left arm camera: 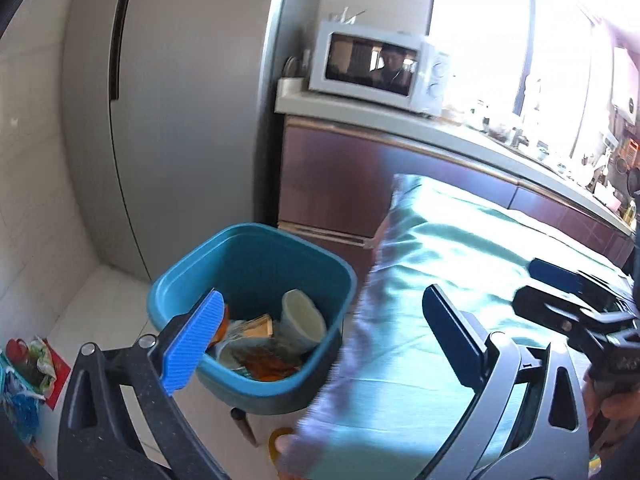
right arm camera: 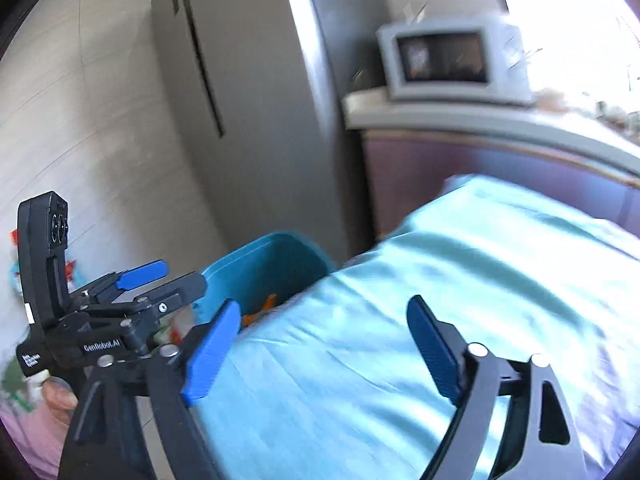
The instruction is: Collect trash
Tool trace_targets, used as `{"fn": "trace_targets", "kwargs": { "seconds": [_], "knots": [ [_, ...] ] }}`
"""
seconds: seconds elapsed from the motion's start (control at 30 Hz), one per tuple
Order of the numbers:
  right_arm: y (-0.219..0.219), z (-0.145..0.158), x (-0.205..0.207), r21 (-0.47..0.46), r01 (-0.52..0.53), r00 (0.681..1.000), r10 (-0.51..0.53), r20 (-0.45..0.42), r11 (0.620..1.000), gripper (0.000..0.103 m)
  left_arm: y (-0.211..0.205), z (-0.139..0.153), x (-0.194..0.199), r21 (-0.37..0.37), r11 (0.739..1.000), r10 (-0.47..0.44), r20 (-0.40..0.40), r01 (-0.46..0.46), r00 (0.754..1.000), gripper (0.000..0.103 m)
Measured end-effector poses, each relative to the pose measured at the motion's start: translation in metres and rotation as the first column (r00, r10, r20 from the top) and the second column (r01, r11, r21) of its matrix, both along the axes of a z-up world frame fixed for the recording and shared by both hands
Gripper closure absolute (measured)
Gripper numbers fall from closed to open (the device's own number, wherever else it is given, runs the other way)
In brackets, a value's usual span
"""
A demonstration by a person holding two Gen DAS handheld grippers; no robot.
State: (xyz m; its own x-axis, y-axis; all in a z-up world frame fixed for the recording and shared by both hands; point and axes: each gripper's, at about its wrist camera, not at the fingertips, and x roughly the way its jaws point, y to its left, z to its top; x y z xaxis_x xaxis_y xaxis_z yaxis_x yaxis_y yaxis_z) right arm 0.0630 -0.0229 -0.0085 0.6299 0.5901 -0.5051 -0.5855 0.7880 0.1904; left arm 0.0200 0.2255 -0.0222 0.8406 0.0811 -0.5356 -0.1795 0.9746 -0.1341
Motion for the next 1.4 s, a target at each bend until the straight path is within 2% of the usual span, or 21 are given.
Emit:
{"fn": "trace_targets", "kwargs": {
  "seconds": [0.07,0.27,0.5,0.77,1.0,1.4],
  "knots": [
    [-0.022,0.001,-0.018,0.007,0.079,0.995,-0.079,0.061,0.997,0.006,-0.021,0.004,-0.006,0.018,1.0,-0.002,0.034,0.002,0.999,0.005],
    [-0.077,-0.003,-0.055,0.024,0.285,0.949,-0.286,0.13,0.958,0.006,-0.08,0.01,-0.01,0.036,0.996,-0.084,0.095,0.081,0.992,0.005],
    [-0.123,-0.004,-0.078,0.049,0.43,0.882,-0.431,0.192,0.901,0.006,-0.135,0.016,-0.018,0.089,0.986,-0.154,0.173,0.141,0.973,0.005],
    [-0.149,-0.003,-0.103,0.068,0.493,0.831,-0.492,0.258,0.868,0.006,-0.176,0.025,-0.032,0.139,0.979,-0.177,0.231,0.148,0.957,0.005],
    [-0.162,-0.002,-0.115,0.085,0.528,0.802,-0.529,0.278,0.845,0.006,-0.187,0.029,-0.039,0.154,0.976,-0.188,0.256,0.152,0.948,0.005],
    [-0.173,0.0,-0.123,0.102,0.556,0.777,-0.559,0.29,0.825,0.006,-0.195,0.034,-0.047,0.183,0.97,-0.209,0.282,0.161,0.937,0.005]
  ]
}}
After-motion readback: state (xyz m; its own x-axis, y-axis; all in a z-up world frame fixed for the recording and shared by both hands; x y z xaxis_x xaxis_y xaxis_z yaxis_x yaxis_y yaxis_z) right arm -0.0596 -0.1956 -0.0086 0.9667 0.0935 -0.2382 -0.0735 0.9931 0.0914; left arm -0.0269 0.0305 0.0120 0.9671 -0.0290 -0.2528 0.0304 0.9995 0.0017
